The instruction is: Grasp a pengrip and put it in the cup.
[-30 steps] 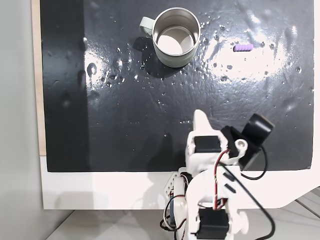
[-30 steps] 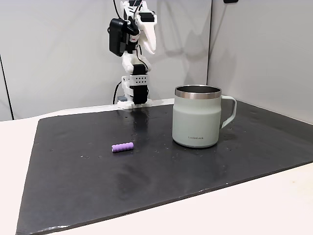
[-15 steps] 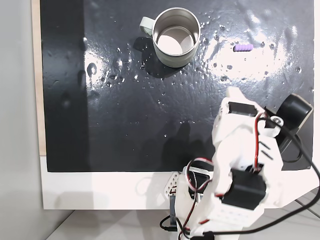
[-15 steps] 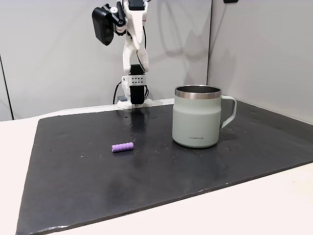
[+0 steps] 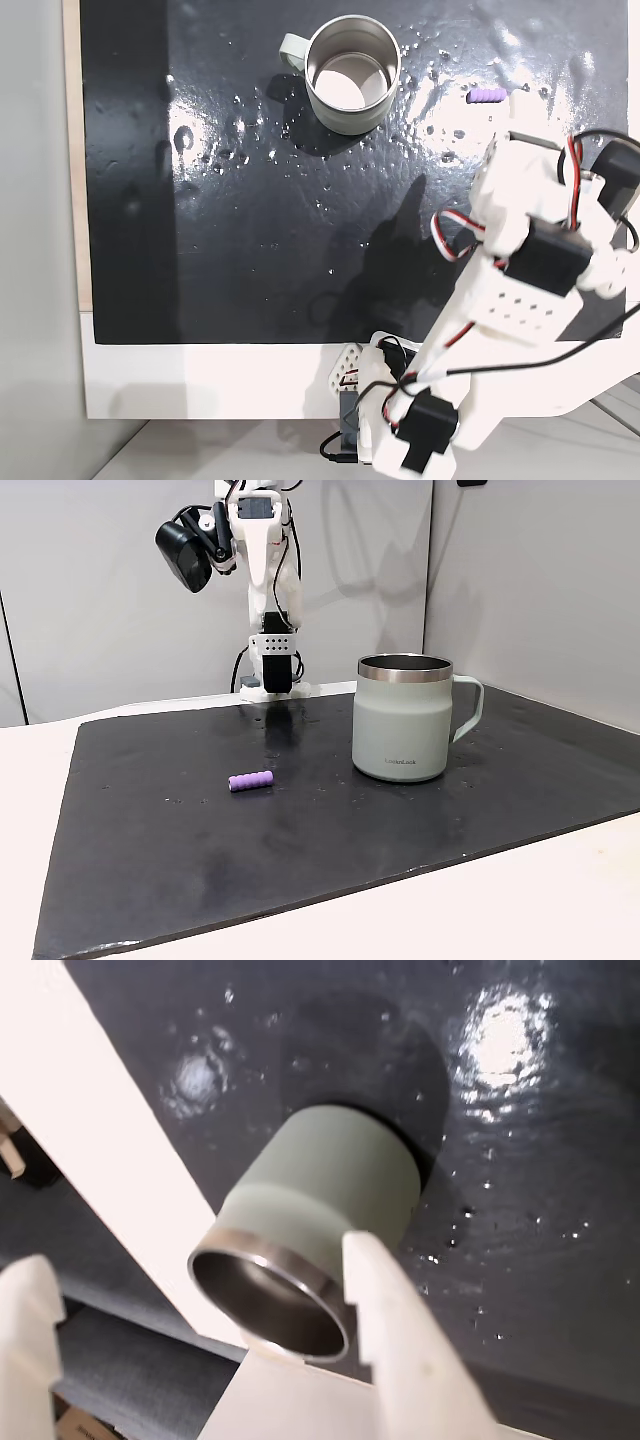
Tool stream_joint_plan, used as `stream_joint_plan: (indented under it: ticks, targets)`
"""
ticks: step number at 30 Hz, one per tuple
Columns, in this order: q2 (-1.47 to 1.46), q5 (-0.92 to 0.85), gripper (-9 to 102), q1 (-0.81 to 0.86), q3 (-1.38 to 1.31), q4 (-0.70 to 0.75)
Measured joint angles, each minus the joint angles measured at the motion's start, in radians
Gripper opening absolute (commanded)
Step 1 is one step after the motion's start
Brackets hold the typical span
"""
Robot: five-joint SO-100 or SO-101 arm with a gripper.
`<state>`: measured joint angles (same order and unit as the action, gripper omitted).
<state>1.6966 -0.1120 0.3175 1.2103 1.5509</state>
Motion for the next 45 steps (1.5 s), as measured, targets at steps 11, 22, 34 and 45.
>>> stream_joint_plan:
  ticks: [11,22,34,45]
  targets:
    - [-0.304,-0.084,25,0.017,-0.164,-0.083]
    - [-0.508,-0.121,25,0.015,-0.206,-0.184]
    - [-0.733,-0.149,25,0.015,-0.296,-0.279]
    - [-0.9,-0.176,21,0.028,-0.368,-0.293]
